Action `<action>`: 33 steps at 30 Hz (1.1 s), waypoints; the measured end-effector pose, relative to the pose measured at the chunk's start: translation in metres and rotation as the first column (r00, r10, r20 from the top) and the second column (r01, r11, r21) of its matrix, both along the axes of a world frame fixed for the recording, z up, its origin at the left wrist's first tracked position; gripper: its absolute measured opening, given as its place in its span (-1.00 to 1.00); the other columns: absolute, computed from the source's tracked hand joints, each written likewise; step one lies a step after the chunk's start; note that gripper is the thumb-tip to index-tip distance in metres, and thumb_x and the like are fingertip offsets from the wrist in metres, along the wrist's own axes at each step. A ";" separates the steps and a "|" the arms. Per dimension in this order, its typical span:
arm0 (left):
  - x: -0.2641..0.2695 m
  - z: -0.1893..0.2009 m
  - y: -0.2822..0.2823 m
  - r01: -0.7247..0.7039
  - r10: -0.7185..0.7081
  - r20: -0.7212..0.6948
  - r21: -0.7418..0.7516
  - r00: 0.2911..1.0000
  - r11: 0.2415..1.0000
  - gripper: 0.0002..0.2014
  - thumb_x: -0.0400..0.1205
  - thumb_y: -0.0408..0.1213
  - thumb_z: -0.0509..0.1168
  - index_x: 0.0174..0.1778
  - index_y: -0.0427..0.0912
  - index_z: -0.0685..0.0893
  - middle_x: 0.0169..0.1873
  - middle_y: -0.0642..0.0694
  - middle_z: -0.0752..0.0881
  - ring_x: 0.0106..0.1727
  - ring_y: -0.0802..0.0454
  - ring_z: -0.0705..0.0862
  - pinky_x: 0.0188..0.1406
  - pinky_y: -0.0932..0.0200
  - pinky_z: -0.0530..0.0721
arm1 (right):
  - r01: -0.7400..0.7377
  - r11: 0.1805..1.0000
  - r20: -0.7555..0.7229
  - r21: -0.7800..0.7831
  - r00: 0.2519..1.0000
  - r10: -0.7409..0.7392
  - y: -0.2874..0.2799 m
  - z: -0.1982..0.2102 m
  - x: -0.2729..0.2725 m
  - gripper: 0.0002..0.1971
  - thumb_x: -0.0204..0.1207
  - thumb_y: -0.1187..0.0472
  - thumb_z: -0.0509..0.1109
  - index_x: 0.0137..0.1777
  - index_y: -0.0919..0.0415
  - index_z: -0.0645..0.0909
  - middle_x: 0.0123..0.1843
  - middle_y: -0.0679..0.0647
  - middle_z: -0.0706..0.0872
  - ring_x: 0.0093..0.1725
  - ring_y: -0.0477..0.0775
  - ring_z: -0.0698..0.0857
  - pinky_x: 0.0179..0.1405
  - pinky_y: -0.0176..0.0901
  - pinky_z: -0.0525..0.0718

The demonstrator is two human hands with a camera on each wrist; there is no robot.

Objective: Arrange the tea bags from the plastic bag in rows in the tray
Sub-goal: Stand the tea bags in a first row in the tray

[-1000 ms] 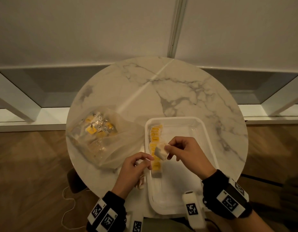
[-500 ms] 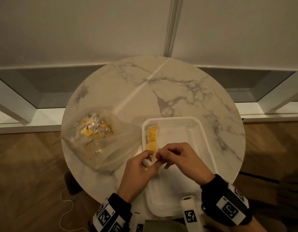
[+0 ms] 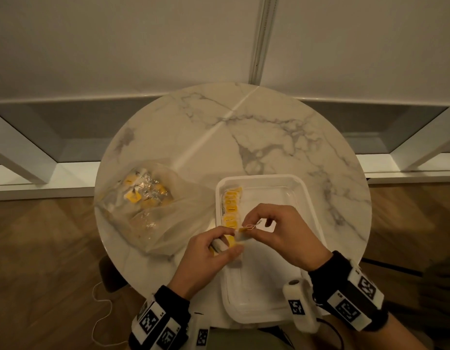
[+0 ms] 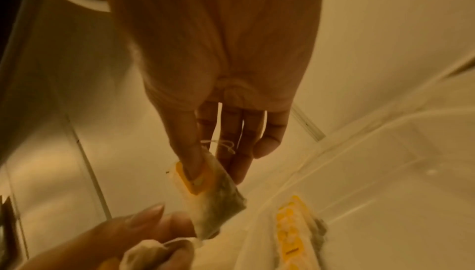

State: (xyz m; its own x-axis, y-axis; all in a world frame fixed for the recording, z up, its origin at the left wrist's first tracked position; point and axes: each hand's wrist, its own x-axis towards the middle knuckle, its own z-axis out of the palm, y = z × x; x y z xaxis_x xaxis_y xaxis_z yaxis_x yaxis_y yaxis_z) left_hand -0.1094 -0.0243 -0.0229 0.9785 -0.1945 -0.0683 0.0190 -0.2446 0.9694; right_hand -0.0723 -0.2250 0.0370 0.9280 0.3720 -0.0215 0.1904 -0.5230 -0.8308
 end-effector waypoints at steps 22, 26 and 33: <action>-0.002 -0.017 0.007 -0.021 0.007 0.080 0.175 0.997 0.984 -0.92 0.43 -0.02 0.46 -0.31 0.10 0.78 -0.29 0.27 0.76 -0.19 0.21 0.73 -0.14 0.20 0.65 | -0.097 0.992 -0.499 -0.077 0.865 0.046 -0.002 -0.048 -0.016 -0.85 0.49 0.13 0.55 -0.24 0.16 0.83 -0.34 0.08 0.80 -0.36 -0.13 0.65 -0.20 -0.24 0.62; -0.005 -0.022 0.006 0.003 -0.020 0.055 0.305 0.998 0.952 -0.85 0.40 0.15 0.40 -0.26 0.21 0.75 -0.27 0.30 0.74 -0.17 0.25 0.69 -0.18 0.19 0.64 | -0.127 0.986 -0.583 -0.103 0.811 0.043 -0.001 -0.058 -0.014 -0.86 0.52 0.19 0.53 -0.20 0.25 0.83 -0.31 0.08 0.82 -0.36 -0.13 0.69 -0.19 -0.26 0.70; -0.004 -0.021 0.009 -0.089 0.071 0.062 0.372 0.996 0.924 -0.87 0.47 -0.17 0.56 -0.23 0.17 0.76 -0.29 0.47 0.67 -0.26 0.35 0.64 -0.33 0.49 0.47 | -0.170 0.974 -0.654 -0.150 0.756 0.031 0.001 -0.071 -0.008 -0.82 0.57 0.23 0.47 -0.17 0.32 0.82 -0.24 0.15 0.85 -0.34 -0.12 0.72 -0.15 -0.33 0.71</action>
State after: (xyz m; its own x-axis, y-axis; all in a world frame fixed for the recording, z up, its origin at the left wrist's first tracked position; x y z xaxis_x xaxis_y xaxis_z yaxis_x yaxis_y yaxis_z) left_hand -0.1139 -0.0153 -0.0439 0.9936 -0.0844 -0.0748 0.0108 -0.5891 0.8080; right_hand -0.0802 -0.2241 -0.0342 0.6249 0.3864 -0.6783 -0.2925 -0.6897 -0.6624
